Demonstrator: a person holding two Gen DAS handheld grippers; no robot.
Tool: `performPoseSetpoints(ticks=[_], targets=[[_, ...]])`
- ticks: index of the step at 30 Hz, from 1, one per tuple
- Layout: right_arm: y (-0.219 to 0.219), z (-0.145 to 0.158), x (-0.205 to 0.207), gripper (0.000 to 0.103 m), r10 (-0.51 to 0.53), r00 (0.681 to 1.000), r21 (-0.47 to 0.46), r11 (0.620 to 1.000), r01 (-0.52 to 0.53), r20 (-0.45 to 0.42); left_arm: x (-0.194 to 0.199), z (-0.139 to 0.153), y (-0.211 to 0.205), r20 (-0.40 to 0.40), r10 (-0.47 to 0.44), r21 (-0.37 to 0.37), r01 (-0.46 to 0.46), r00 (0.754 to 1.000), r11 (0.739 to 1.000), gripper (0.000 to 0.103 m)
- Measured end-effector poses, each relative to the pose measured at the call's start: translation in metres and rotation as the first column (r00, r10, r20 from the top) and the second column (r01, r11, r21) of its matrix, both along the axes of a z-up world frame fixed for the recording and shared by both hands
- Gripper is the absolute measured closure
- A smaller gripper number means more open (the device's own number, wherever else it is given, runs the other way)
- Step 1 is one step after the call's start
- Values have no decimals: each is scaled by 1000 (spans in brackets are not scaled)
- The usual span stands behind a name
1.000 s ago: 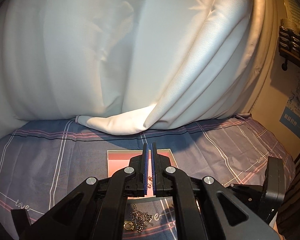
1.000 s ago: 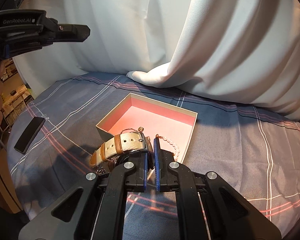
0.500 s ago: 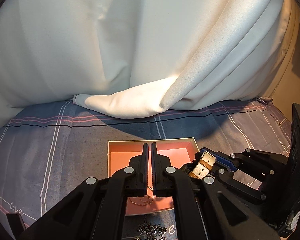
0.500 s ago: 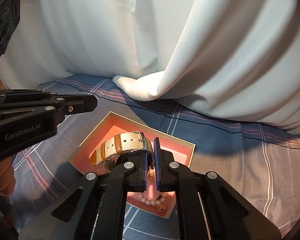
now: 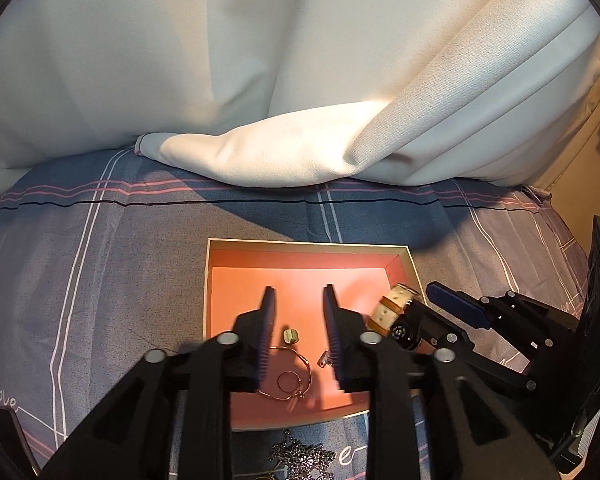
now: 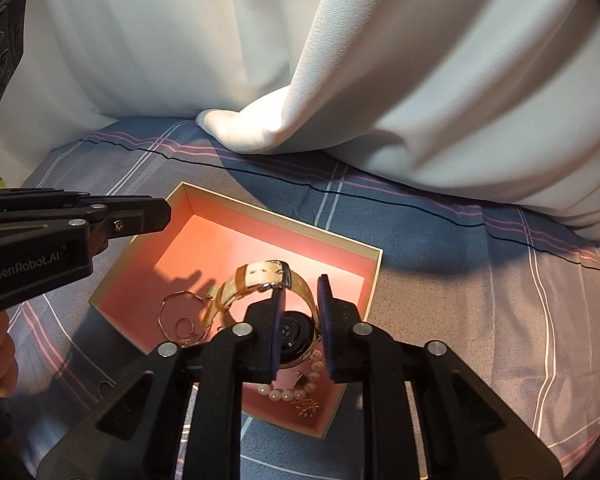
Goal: Organize jewelry
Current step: 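Carry the watch into the box with the right gripper while the left gripper drops the ring there, then lower the left gripper onto the gold ring on the chain and close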
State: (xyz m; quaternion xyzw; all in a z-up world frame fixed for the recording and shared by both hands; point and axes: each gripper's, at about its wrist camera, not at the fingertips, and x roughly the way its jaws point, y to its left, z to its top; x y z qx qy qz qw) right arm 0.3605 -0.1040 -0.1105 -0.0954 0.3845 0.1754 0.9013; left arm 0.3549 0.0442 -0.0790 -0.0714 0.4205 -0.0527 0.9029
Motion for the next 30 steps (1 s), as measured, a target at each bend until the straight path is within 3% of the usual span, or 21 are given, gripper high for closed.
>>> performPoseSetpoints(ticks=[1, 2, 9, 19, 26, 29, 30], targets=[[-3, 3, -3, 39, -12, 1000, 6, 1000, 12, 16, -5, 3, 2, 17, 11, 1, -11, 1000, 1000, 34], [-7, 7, -7, 34, -20, 999, 17, 1000, 19, 40, -11, 6, 4, 37, 10, -6, -10, 999, 1000, 34], [-32, 16, -55, 34, -18, 998, 103, 995, 11, 65, -66, 10, 16, 81, 3, -1, -3, 997, 1000, 24], [-36, -60, -123, 34, 22, 992, 167, 986, -1, -124, -130, -75, 28, -88, 30, 13, -29, 996, 999, 25], [-28, -82, -139, 34, 25, 987, 149, 989, -1, -159, -128, -97, 8, -96, 17, 179, 0, 995, 984, 26], [-30, -82, -139, 33, 27, 986, 157, 988, -1, -167, -123, -100, 3, -84, 17, 230, 3, 996, 973, 36], [-30, -82, -140, 33, 30, 985, 155, 988, -4, -169, -122, -100, 2, -78, 14, 238, 5, 997, 971, 45]])
